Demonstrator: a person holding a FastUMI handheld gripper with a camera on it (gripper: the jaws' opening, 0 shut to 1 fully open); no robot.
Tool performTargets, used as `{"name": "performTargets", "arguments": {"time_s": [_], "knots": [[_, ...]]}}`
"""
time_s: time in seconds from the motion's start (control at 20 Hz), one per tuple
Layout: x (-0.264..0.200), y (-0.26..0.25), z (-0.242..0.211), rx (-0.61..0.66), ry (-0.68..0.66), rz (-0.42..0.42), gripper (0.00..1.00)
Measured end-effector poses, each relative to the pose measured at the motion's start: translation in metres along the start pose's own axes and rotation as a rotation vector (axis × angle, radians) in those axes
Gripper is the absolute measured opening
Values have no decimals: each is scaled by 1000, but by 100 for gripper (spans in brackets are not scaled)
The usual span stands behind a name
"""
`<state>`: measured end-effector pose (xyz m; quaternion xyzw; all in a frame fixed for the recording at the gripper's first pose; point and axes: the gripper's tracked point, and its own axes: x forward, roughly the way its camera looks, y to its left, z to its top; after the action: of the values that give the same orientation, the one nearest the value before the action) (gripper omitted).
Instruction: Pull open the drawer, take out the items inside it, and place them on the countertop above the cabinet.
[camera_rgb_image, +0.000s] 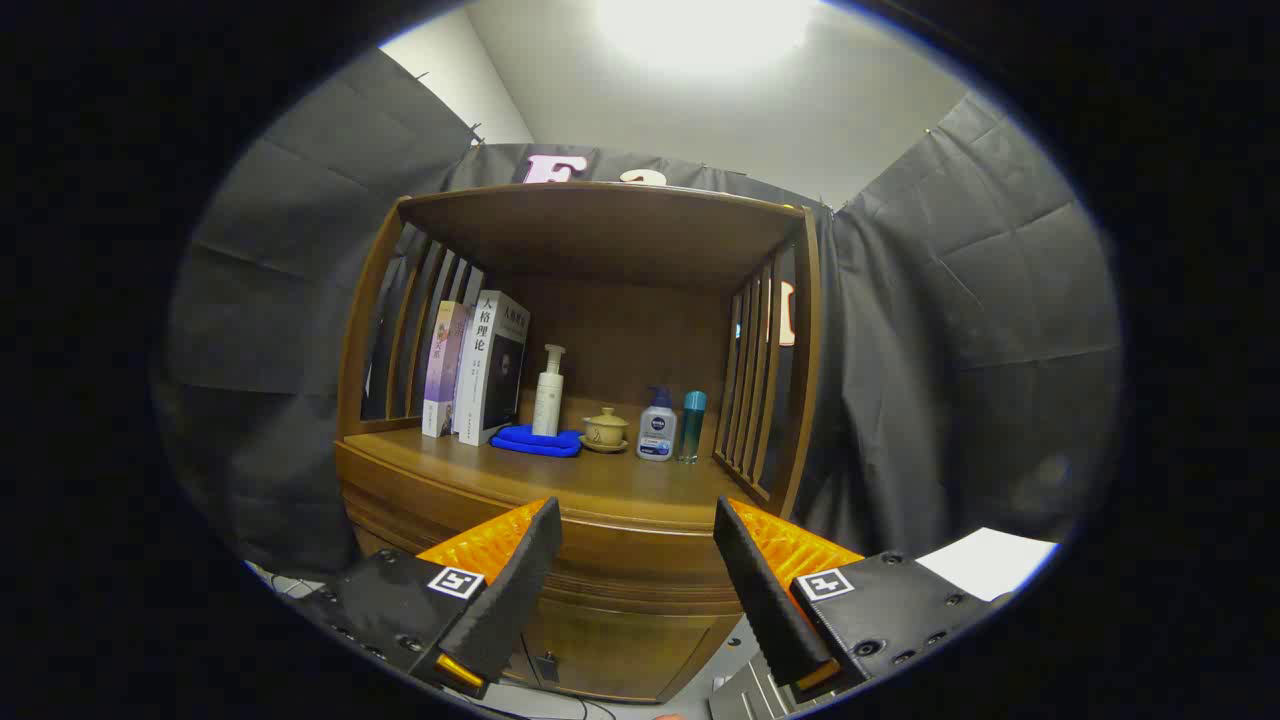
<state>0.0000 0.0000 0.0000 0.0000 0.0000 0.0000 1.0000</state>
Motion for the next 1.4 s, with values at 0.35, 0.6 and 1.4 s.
{"name": "performTargets", "arguments": {"time_s": [0.35, 0.6, 1.4], "knots": [[1, 0, -4, 25, -10, -20, 98], [0, 2, -2, 20, -19, -20, 98], [-4, 1, -9, 19, -22, 9, 98]]}}
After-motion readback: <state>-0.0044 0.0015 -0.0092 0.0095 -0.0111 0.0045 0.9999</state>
